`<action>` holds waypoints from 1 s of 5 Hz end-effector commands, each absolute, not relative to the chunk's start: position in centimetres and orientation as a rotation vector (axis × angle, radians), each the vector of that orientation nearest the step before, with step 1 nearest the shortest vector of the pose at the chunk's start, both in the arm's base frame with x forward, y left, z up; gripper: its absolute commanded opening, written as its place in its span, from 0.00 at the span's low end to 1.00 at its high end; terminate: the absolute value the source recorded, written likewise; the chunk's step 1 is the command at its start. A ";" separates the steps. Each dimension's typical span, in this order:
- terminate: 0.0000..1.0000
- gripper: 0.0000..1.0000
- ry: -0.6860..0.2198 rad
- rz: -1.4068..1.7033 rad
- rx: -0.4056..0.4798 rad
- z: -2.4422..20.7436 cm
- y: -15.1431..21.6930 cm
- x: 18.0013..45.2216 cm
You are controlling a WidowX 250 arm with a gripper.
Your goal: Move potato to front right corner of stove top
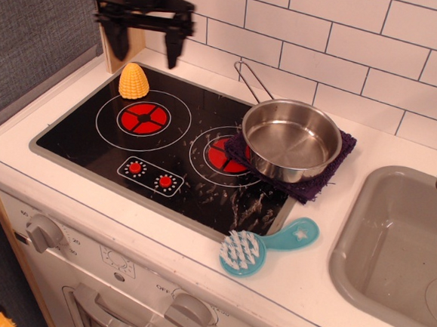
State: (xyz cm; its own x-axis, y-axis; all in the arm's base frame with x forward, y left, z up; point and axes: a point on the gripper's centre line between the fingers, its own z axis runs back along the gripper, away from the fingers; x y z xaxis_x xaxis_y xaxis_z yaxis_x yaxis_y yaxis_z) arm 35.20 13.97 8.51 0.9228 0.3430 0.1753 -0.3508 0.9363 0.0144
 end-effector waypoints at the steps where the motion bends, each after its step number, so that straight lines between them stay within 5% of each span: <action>1: 0.00 1.00 -0.149 0.386 0.095 7.4 16.2 36.6; 4: 0.00 1.00 -0.067 0.364 0.134 3.7 16.6 38.8; 5: 0.00 0.00 -0.083 0.359 0.140 3.7 16.1 38.8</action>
